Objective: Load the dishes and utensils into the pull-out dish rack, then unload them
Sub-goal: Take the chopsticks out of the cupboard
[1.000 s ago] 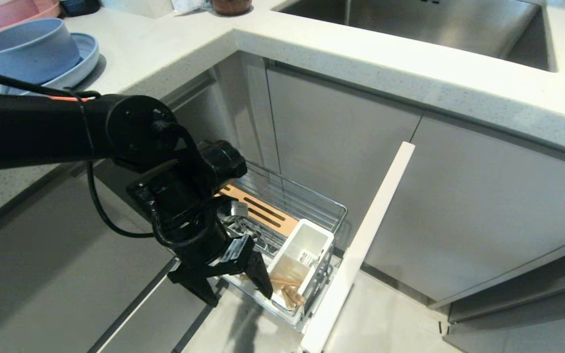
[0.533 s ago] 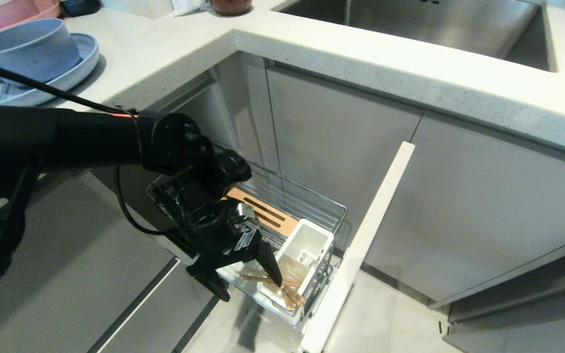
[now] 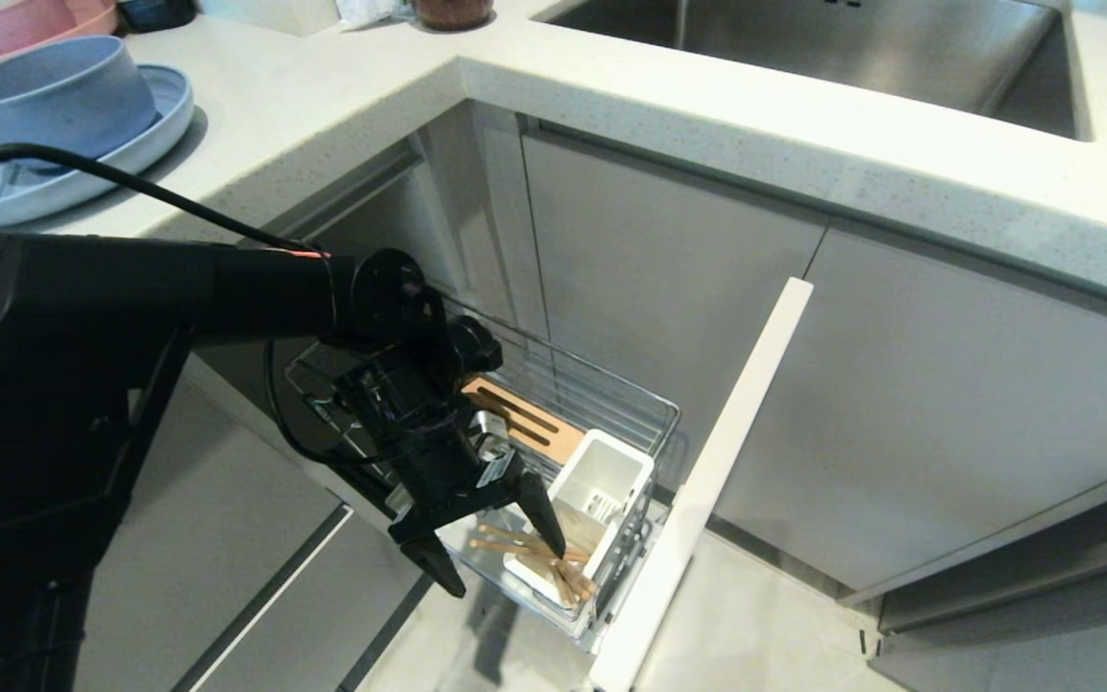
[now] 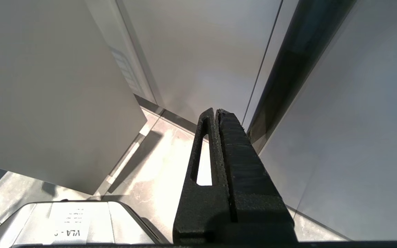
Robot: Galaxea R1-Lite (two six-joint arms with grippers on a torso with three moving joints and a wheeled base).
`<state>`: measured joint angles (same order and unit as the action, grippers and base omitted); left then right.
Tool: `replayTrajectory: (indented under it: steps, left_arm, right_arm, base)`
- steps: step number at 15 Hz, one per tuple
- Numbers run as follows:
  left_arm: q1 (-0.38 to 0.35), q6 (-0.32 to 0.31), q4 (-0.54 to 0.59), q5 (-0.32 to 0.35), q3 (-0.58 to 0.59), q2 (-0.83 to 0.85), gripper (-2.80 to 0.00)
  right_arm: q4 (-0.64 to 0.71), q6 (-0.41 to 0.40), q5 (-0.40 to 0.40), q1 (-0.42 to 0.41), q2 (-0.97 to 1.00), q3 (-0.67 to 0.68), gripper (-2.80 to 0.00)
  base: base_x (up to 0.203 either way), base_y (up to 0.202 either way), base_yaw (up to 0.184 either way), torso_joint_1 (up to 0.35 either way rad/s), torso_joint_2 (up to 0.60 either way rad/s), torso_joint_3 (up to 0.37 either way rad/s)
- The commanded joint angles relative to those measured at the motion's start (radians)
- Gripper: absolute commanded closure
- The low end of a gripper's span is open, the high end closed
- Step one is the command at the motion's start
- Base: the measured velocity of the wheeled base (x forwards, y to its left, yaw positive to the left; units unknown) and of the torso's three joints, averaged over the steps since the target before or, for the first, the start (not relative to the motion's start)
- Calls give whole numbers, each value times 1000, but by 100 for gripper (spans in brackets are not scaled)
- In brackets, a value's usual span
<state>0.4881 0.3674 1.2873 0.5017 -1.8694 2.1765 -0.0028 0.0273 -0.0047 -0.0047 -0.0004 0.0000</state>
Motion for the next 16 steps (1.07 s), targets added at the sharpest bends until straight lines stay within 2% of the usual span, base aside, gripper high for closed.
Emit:
replayTrajectory:
  steps: [1,7,8,16]
  left_arm:
    - [-3,2,7,3,-7,22,-280]
    - [-2,4,9,8,-22,28,-280]
    - [-3,4,9,7,-22,27,0]
    - [10,5,39,13,-36,20,0]
  right_arm:
    - [0,0,0,0,-4,2,0]
    - [0,0,0,0,-3,2,0]
    - [0,0,0,0,-4,2,0]
    - [0,0,0,0,-4,2,0]
  base:
    - [0,0,0,0,0,0]
    - [0,0,0,0,0,0]
    - [0,0,0,0,0,0]
    - [0,0,0,0,0,0]
